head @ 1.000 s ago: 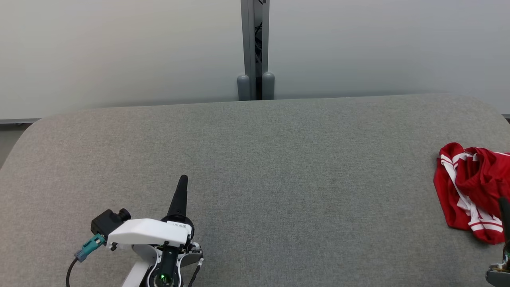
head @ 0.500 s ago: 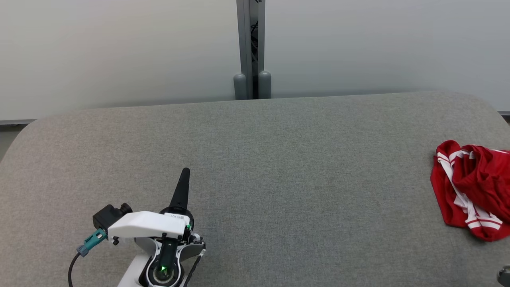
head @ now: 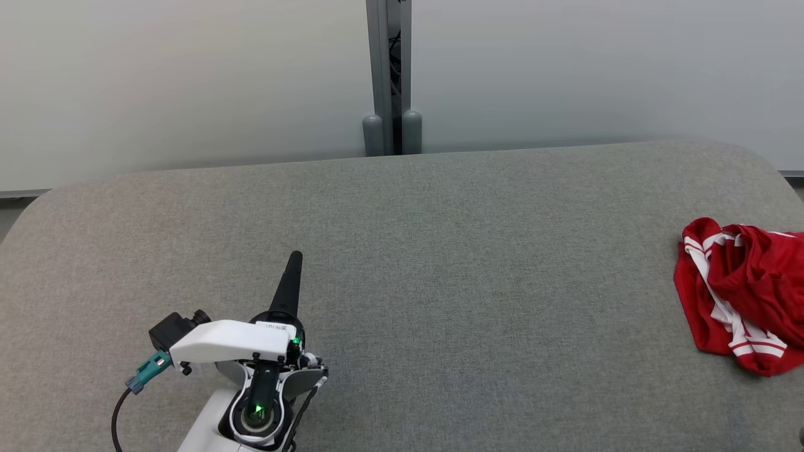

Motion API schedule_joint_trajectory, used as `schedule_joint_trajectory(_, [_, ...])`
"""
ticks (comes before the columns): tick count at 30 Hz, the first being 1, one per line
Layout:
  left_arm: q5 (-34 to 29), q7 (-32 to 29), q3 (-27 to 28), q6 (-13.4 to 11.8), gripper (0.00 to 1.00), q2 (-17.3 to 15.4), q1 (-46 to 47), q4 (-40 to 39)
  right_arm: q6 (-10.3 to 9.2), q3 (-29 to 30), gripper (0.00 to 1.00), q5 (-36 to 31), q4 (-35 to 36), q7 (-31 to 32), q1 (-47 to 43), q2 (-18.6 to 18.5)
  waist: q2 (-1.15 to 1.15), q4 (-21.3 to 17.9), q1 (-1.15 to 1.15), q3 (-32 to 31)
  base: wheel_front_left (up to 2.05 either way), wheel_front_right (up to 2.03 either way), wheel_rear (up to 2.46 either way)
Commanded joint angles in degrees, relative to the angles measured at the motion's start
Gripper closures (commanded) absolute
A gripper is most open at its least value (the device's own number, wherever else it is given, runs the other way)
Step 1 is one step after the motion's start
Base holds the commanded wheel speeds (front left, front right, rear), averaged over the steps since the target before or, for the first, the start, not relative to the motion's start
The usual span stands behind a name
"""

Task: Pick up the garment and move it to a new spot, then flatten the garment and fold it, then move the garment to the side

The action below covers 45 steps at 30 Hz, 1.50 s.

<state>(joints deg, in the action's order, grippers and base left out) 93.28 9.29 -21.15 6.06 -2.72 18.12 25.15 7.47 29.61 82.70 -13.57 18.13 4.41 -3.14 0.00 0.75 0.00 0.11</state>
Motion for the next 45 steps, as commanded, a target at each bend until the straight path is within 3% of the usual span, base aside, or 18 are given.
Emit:
schedule_joint_trajectory(1, [0.9, -0.1, 0.0, 0.5, 1.0, -0.2, 1.2, 0.2, 0.04, 0.7, 1.0, 0.9, 0.5, 0.4, 0.8, -0.1, 0.0, 0.0, 0.0, 0.0, 0.0, 0.0, 0.0])
schedule_joint_trajectory(20, [7.6, -0.7, -1.1, 1.6, 1.0, -0.3, 3.2, 1.1, 0.04, 4.4, 1.0, 7.8, 0.7, 3.8, 0.8, 0.1, 0.0, -0.8, 0.0, 0.3, 0.0, 0.0, 0.0])
schedule_joint_trajectory(45, [7.5, -0.7, -1.1, 1.6, 1.0, -0.3, 3.2, 1.1, 0.04, 4.3, 1.0, 7.5, 0.7, 3.5, 0.7, 0.1, 0.0, -0.8, 0.0, 0.3, 0.0, 0.0, 0.0])
